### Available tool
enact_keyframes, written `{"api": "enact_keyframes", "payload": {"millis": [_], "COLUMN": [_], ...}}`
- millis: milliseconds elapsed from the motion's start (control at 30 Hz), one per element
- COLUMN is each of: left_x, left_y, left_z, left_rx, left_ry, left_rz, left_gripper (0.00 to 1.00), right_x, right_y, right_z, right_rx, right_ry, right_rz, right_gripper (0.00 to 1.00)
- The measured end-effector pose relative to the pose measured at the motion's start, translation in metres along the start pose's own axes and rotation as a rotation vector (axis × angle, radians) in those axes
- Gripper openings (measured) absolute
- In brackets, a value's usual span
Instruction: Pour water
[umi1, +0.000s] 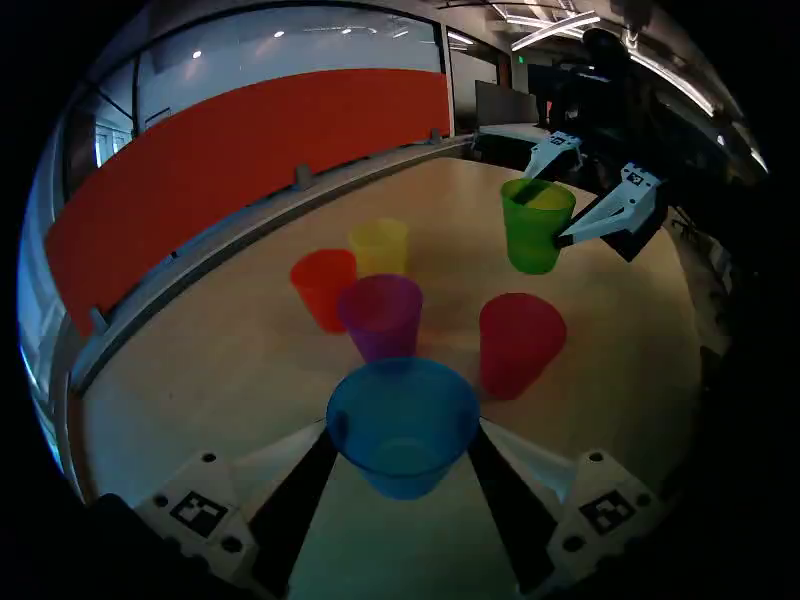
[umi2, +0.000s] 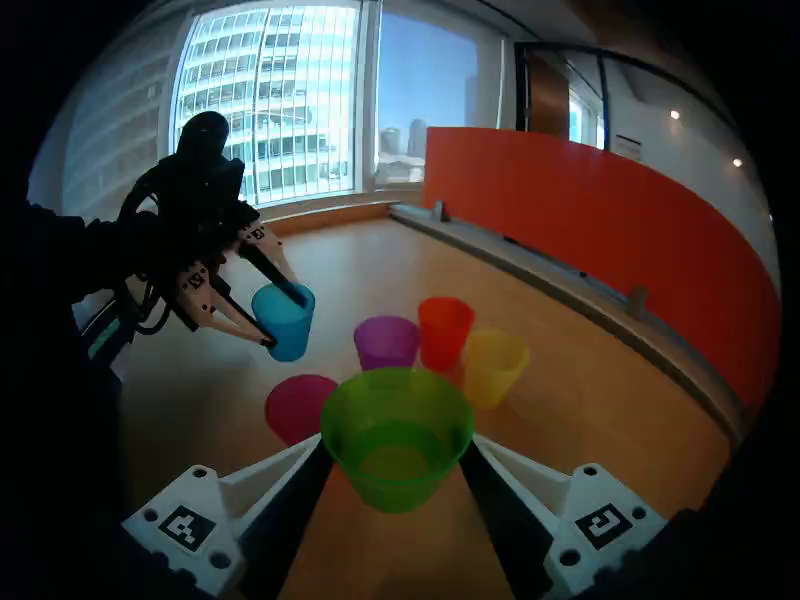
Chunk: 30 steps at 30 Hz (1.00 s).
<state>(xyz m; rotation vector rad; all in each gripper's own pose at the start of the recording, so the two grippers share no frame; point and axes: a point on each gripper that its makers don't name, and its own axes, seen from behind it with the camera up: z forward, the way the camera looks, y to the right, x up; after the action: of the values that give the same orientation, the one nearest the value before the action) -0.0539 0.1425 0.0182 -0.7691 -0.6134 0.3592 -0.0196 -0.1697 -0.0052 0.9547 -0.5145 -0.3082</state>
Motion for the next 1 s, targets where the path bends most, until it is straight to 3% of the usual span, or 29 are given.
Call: {"api": "enact_keyframes", "payload": {"millis": [567, 1000], "left_x": [-0.018, -0.025], "left_y": [0.002, 0.005], "left_z": [0.016, 0.020], "left_rx": [-0.039, -0.048], "left_ry": [-0.012, -0.009], "left_rz": [-0.061, -0.066], "left_gripper": [0.86, 0.86], "right_x": [-0.028, -0.037], "right_y": [0.000, 0.000], "right_z": [0.018, 0.025], "right_rx": [0.018, 0.018], "right_ry": [-0.053, -0.077], "right_rz": [0.018, 0.022], "right_gripper": [0.88, 0.88]}}
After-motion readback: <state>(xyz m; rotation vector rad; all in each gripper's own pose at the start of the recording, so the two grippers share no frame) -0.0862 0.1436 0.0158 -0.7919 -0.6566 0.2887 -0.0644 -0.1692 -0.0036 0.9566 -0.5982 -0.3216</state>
